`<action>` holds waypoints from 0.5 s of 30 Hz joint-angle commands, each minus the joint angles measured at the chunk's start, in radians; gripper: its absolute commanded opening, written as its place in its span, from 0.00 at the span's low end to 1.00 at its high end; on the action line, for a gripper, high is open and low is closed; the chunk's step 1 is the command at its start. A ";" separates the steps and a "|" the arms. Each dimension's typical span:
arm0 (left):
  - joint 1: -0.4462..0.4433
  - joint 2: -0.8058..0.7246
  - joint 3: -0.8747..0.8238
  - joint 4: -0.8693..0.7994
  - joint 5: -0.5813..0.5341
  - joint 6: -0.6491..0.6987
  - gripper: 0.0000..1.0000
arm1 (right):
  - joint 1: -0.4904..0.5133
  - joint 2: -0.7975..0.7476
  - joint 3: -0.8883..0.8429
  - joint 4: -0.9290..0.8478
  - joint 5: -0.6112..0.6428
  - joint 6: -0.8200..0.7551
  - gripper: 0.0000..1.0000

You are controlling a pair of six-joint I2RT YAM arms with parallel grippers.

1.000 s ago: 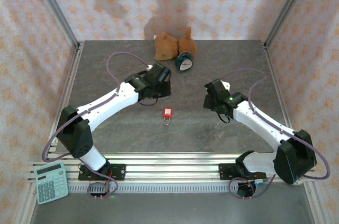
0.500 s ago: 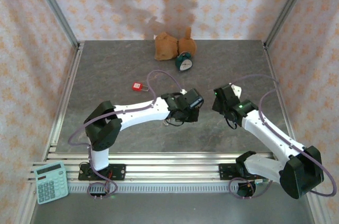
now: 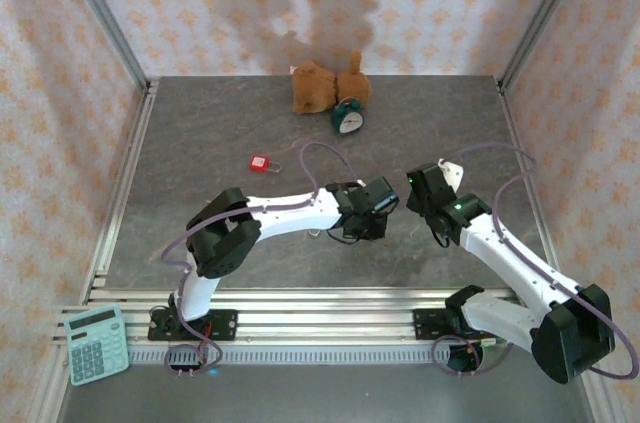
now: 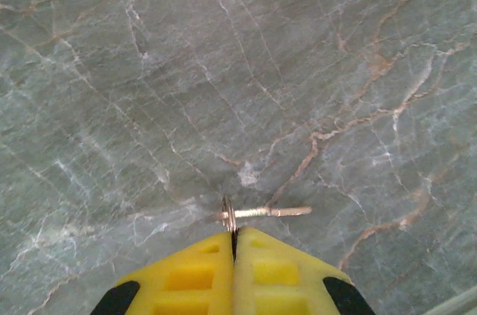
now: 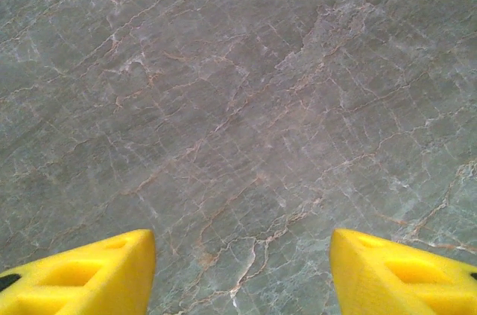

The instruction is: Unlock with the key

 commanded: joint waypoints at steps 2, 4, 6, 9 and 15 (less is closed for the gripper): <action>0.042 0.033 0.064 -0.043 0.017 0.020 0.00 | -0.015 0.028 -0.005 0.029 0.052 -0.008 0.63; 0.067 0.042 0.074 -0.042 0.025 0.030 0.00 | -0.018 0.048 -0.007 0.038 0.045 -0.009 0.63; 0.089 0.053 0.086 -0.044 0.035 0.041 0.00 | -0.022 0.066 -0.006 0.045 0.033 -0.011 0.63; 0.117 0.075 0.112 -0.049 0.051 0.065 0.13 | -0.024 0.084 0.002 0.047 0.015 -0.019 0.64; 0.172 0.065 0.176 -0.088 0.008 0.208 0.57 | -0.025 0.106 0.051 0.006 -0.067 -0.078 0.64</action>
